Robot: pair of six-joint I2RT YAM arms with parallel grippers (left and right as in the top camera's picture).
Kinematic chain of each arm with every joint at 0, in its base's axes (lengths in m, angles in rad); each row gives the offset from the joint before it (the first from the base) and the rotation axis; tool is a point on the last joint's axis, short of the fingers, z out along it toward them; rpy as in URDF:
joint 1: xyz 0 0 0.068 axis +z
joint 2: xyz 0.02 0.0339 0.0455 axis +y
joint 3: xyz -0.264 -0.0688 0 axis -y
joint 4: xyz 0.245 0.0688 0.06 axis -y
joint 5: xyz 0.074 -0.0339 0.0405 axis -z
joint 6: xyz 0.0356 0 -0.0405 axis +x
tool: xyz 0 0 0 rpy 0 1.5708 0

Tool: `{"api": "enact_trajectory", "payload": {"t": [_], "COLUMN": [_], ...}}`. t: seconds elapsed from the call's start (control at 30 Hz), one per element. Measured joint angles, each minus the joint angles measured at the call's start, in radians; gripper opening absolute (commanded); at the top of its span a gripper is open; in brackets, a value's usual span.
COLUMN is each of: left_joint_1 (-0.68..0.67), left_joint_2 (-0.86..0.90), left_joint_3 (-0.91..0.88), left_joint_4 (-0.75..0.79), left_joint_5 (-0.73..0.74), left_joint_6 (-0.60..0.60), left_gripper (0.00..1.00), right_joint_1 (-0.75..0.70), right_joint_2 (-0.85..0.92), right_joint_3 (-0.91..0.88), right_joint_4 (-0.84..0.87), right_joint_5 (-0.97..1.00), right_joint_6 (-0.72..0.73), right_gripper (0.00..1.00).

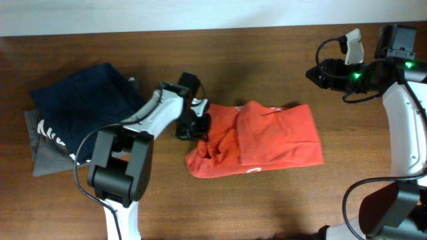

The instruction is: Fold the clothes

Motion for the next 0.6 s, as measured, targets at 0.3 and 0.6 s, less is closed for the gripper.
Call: {"api": "enact_trajectory", "payload": {"t": [0.3,0.6], "left_joint_1": [0.136,0.015], "left_joint_2": [-0.008,-0.036], "left_joint_3": [0.414,0.514], "left_joint_4": [-0.327,-0.355], "left_joint_5": [-0.242,-0.312], "left_joint_6": [0.17,0.229], "left_gripper": [0.01,0.01], "right_joint_1": [0.0,0.0], "right_joint_2": [0.0,0.0], "right_joint_3": [0.0,0.0], "right_joint_4": [-0.003,-0.002], "right_joint_5": [0.0,0.0], "right_joint_6": [0.0,0.0], "right_gripper": [0.55,0.55]}}
